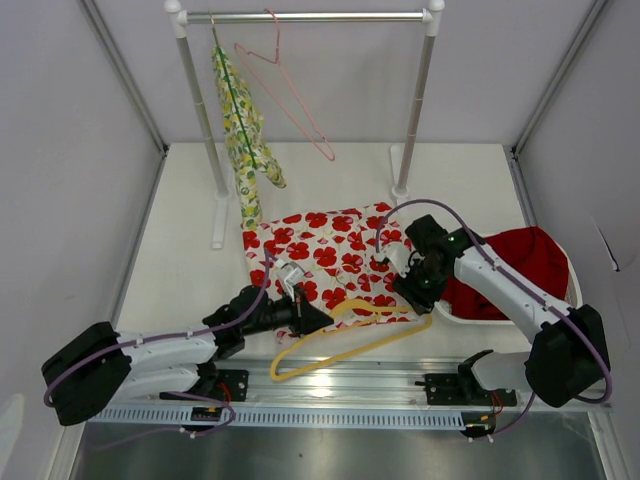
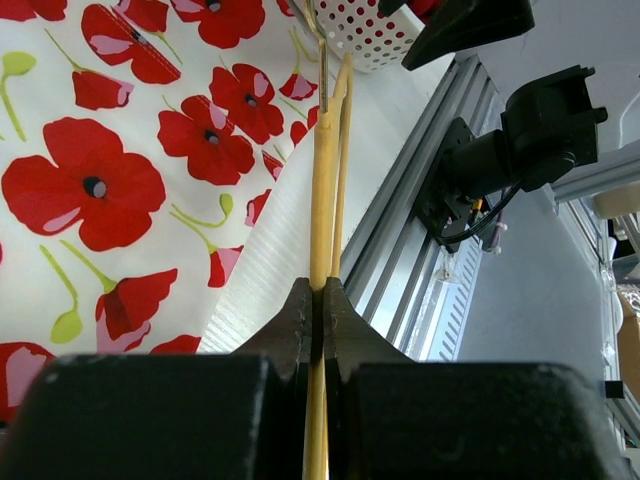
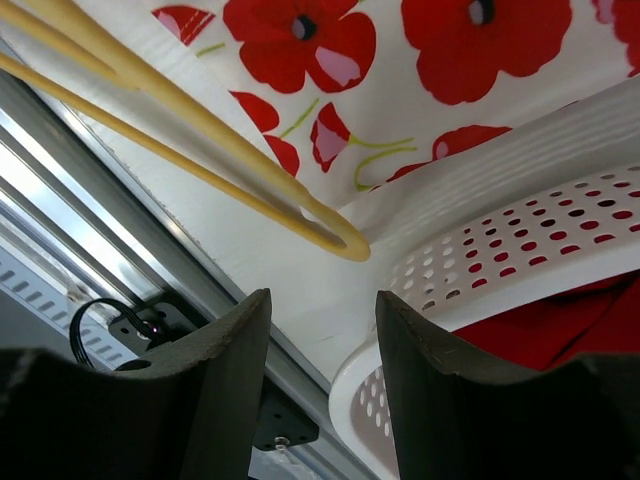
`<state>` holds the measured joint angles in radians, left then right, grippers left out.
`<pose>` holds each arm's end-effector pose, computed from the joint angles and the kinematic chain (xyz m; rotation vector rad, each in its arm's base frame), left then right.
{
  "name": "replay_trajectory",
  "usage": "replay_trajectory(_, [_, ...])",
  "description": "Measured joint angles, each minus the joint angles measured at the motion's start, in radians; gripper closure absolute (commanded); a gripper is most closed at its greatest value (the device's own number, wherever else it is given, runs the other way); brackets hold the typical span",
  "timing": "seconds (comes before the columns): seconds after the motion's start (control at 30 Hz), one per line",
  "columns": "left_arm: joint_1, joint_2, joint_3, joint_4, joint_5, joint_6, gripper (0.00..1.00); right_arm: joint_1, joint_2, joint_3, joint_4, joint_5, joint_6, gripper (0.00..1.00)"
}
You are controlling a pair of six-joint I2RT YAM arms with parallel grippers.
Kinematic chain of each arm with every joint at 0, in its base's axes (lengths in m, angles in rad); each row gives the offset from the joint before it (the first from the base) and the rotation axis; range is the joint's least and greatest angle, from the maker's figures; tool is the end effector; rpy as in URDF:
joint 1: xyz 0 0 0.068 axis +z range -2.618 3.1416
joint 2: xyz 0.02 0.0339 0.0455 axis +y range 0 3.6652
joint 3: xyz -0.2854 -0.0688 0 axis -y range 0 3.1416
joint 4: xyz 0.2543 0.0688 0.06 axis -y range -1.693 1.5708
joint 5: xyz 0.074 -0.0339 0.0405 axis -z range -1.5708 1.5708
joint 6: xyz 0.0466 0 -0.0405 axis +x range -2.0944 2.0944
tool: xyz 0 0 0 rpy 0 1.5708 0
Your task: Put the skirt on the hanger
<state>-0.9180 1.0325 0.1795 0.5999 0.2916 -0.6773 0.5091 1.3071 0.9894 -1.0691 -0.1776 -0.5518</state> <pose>0.1114 -0.1678 0.1767 0.4741 1.9929 -1.3367 0.1949 0.1182 0.2487 -1.5100 2.5266 0.2562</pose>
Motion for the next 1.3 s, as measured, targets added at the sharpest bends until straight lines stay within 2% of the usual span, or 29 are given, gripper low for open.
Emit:
replay_trajectory(0.3, [0.041, 0.038, -0.004, 0.044, 0.003, -0.003, 1.0, 0.124, -0.004, -0.093, 0.041, 0.031, -0.066, 0.5])
replay_trajectory(0.73, [0.137, 0.126, 0.011, 0.056, 0.106, 0.022, 1.0, 0.258, -0.195, -0.252, 0.328, 0.088, -0.188, 0.52])
replay_trajectory(0.97, [0.158, 0.205, 0.021, 0.078, 0.151, 0.024, 1.0, 0.332, -0.328, -0.452, 0.473, 0.129, -0.281, 0.57])
replay_trajectory(1.13, [0.185, 0.21, 0.051, 0.064, 0.177, 0.043, 1.0, 0.359, -0.344, -0.543, 0.55, 0.172, -0.327, 0.54])
replay_trajectory(1.3, [0.212, 0.21, 0.086, 0.013, 0.191, 0.077, 1.0, 0.38, -0.37, -0.559, 0.605, 0.197, -0.345, 0.54])
